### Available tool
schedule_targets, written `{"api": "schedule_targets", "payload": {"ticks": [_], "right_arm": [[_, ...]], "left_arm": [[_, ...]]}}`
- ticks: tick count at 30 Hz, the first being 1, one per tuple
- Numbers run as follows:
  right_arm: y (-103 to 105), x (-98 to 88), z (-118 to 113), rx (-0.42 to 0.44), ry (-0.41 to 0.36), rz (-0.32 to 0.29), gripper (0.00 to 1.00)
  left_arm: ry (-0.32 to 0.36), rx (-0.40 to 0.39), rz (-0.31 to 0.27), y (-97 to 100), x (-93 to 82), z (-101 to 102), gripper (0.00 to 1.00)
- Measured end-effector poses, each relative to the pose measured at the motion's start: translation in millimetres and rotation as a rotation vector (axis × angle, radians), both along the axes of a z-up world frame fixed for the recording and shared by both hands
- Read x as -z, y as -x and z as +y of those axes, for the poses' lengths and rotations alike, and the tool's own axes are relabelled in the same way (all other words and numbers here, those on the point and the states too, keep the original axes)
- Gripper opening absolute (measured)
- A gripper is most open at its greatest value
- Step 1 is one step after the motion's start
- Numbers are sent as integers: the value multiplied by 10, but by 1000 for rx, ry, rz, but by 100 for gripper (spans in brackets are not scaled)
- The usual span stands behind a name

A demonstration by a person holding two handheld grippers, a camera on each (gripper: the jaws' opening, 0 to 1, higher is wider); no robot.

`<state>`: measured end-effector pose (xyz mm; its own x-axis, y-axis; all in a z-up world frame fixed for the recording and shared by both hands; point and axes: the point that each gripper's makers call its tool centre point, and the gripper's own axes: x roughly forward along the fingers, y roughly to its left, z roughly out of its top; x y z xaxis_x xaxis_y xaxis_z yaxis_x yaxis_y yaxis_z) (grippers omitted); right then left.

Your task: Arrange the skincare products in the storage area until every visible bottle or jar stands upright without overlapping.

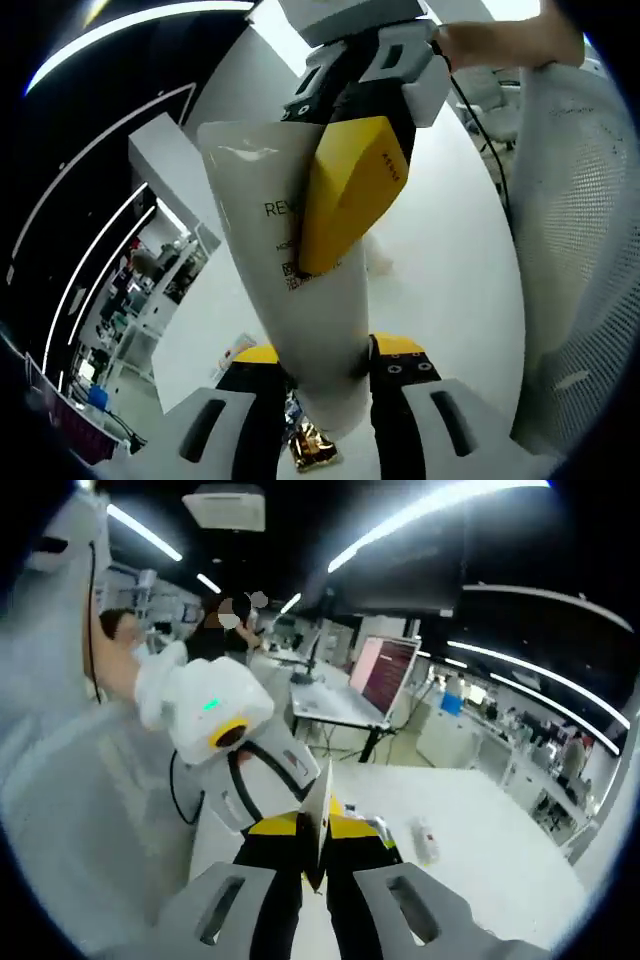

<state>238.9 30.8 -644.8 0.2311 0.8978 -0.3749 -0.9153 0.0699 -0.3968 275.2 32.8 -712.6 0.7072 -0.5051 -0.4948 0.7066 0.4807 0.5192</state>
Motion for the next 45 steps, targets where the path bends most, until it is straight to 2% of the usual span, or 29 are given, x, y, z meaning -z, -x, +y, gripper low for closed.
{"api": "schedule_targets", "payload": {"ticks": [2, 6, 14, 17, 19, 21, 23, 24, 30, 33, 34, 36, 37, 39, 41, 45], "right_arm": [[-54, 112, -34, 2, 46, -2, 6], [-76, 247, -108, -8, 140, -71, 6], [7, 268, -112, -38, 147, -62, 5], [53, 246, -89, -72, 120, -36, 5], [125, 209, -63, -113, 93, -24, 5], [194, 212, -40, -140, 80, 13, 5], [209, 236, -31, -138, 91, 19, 5], [227, 269, -32, -146, 105, 28, 5], [296, 353, -7, -175, 129, 41, 7], [276, 347, 11, -170, 108, 69, 7], [271, 334, 15, -166, 91, 96, 8], [267, 329, 14, -167, 80, 103, 8], [279, 323, 22, -167, 64, 129, 9], [320, 314, 35, -163, 33, 222, 9], [281, 273, 36, -132, 0, 270, 11], [243, 267, 22, -140, -3, 241, 12]], "left_arm": [[-22, 17, 8, 41, 48, -40, 27], [-33, 38, 33, 72, 99, -64, 27], [-44, 75, 63, 137, 170, -140, 26], [-41, 102, 99, 192, 223, -175, 25], [-23, 134, 110, 240, 211, -231, 25], [-11, 151, 108, 266, 186, -274, 27], [-16, 166, 146, 322, 234, -304, 24], [-19, 130, 143, 360, 225, -278, 23], [-30, 122, 209, 398, 307, -239, 18], [-9, 79, 222, 430, 272, -184, 17], [3, 68, 236, 395, 289, -179, 17], [18, 57, 251, 376, 303, -184, 17], [21, 56, 259, 376, 308, -186, 17], [29, 54, 282, 391, 316, -194, 17], [57, 42, 310, 397, 307, -206, 17], [75, 42, 333, 389, 316, -212, 17]]}}
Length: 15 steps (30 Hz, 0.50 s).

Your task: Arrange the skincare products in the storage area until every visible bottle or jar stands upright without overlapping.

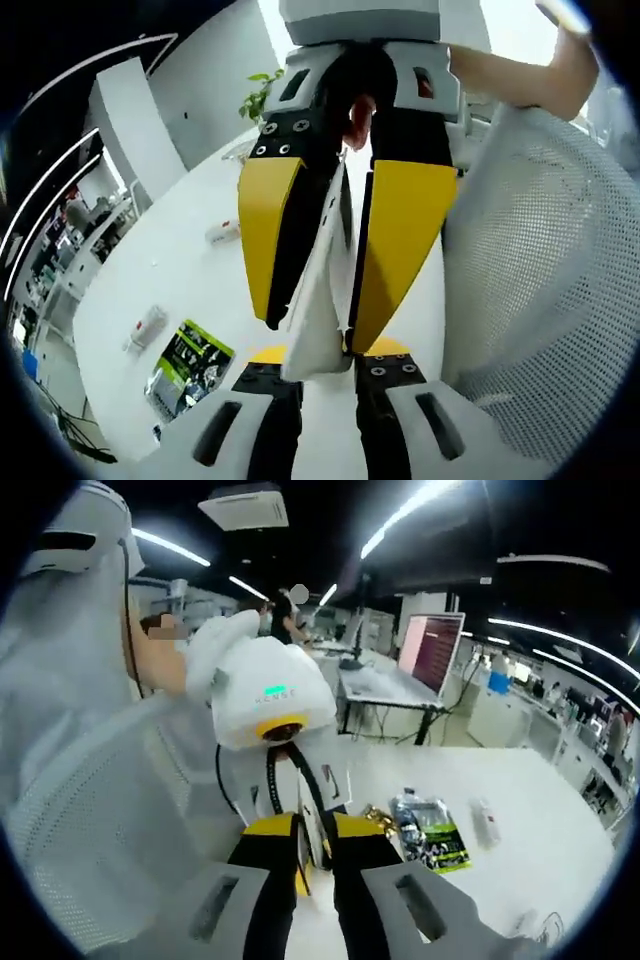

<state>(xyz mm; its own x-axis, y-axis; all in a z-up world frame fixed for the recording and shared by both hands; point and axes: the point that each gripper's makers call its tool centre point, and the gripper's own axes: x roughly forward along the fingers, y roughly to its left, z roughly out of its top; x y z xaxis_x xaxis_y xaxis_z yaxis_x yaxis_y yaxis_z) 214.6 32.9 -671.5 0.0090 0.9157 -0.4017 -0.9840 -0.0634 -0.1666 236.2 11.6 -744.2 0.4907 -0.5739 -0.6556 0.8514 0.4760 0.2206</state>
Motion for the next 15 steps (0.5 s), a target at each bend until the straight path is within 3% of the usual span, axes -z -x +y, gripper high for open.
{"api": "schedule_targets", "payload": {"ticks": [4, 12, 13, 15], "right_arm": [[43, 4, 16, -20, -2, 9, 10], [16, -9, 10, 10, -29, 109, 10], [30, -17, 15, 26, -38, 164, 10], [4, -21, 17, 29, -40, 160, 10]], "left_arm": [[-12, 10, 8, 5, 19, 13, 17], [-7, 1, 42, 16, 15, 23, 18], [2, -11, 77, 43, 21, 33, 18], [34, -7, 105, 70, 9, 30, 18]]}}
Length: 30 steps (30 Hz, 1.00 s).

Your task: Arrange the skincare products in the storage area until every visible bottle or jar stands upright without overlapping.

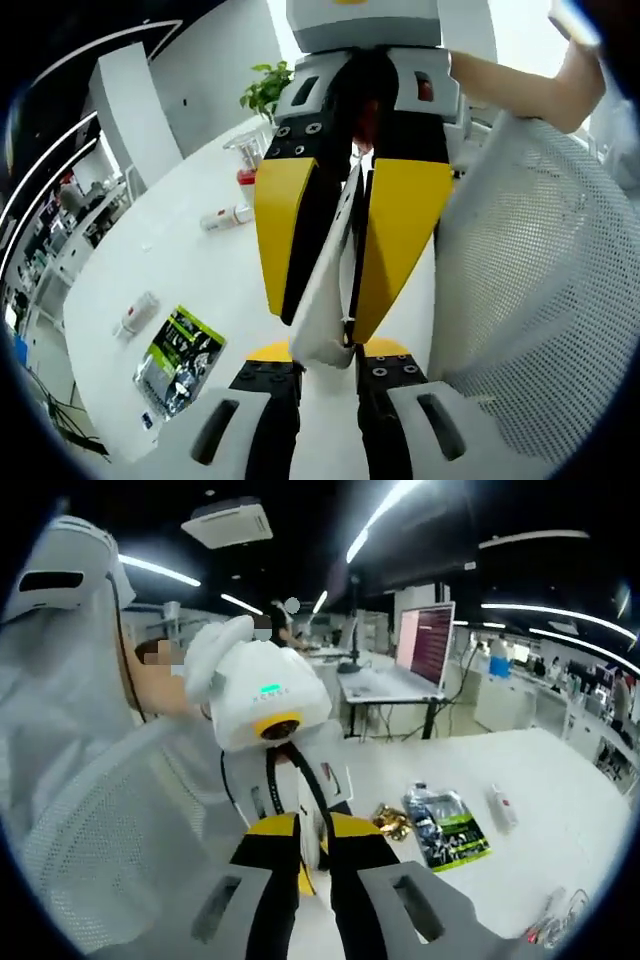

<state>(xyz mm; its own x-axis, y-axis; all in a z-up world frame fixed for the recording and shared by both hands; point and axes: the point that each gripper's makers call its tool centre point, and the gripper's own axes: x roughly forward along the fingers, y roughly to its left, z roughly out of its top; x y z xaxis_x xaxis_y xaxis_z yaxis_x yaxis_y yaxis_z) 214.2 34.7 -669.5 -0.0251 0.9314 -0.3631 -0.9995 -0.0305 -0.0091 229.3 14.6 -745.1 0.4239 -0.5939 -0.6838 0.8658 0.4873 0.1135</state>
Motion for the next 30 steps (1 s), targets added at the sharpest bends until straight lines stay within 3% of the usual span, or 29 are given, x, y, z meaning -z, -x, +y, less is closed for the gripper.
{"api": "schedule_targets", "payload": {"ticks": [5, 10, 15, 21, 30], "right_arm": [[4, 5, 38, 2, -11, -17, 10], [-16, 19, 38, 12, -22, 30, 10], [-98, 40, 18, 46, -10, 9, 11], [-124, 75, -1, 63, 6, 36, 14], [-184, 52, -27, 100, -1, 20, 19]], "left_arm": [[-5, 10, -25, -33, 7, 3, 20], [-19, 16, -57, -53, -4, -5, 22], [-21, 3, -75, -93, -21, 19, 24], [-17, -15, -68, -107, -27, 58, 25], [-16, -30, -69, -134, -28, 81, 28]]}}
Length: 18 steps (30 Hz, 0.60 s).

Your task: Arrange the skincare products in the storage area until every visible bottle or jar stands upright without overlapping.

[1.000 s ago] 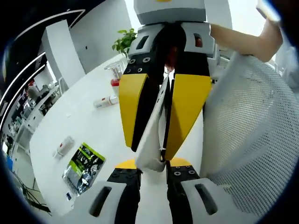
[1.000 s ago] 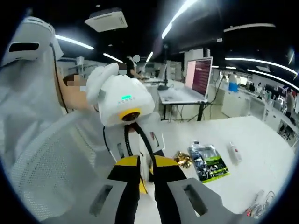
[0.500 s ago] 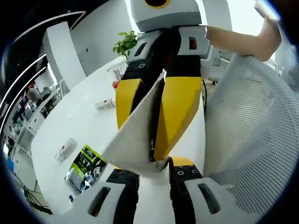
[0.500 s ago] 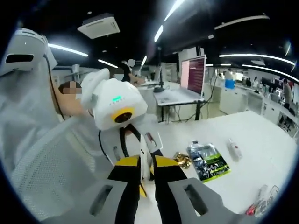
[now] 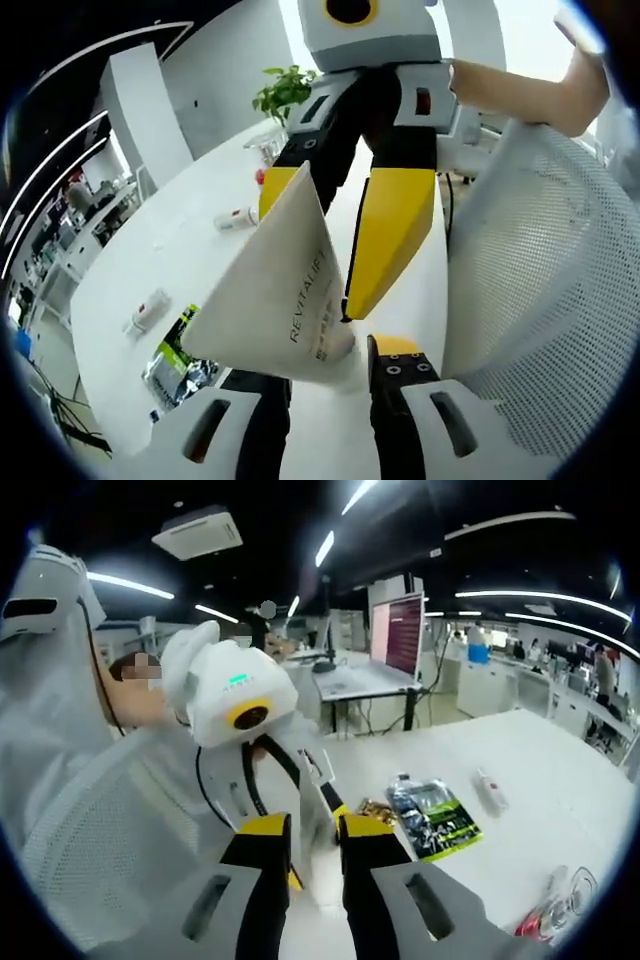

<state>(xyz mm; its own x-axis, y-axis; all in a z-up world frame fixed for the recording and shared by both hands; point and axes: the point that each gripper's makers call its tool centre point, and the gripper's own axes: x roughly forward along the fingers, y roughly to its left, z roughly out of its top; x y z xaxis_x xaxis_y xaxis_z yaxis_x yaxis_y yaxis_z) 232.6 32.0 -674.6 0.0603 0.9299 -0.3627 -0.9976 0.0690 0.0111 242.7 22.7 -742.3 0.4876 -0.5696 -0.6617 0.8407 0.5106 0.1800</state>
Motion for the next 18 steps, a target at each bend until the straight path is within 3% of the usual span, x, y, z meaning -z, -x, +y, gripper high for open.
{"api": "schedule_targets", "payload": {"ticks": [11, 14, 18], "right_arm": [[-40, 35, -22, 14, 19, -16, 20], [-70, 40, -61, 24, 24, -10, 21], [-112, 176, -156, 46, 91, 22, 26]], "left_arm": [[-48, -13, 25, -2, 117, 86, 28], [-29, -70, 78, -2, 159, 149, 28], [-22, -83, 146, 59, 232, 156, 21]]}}
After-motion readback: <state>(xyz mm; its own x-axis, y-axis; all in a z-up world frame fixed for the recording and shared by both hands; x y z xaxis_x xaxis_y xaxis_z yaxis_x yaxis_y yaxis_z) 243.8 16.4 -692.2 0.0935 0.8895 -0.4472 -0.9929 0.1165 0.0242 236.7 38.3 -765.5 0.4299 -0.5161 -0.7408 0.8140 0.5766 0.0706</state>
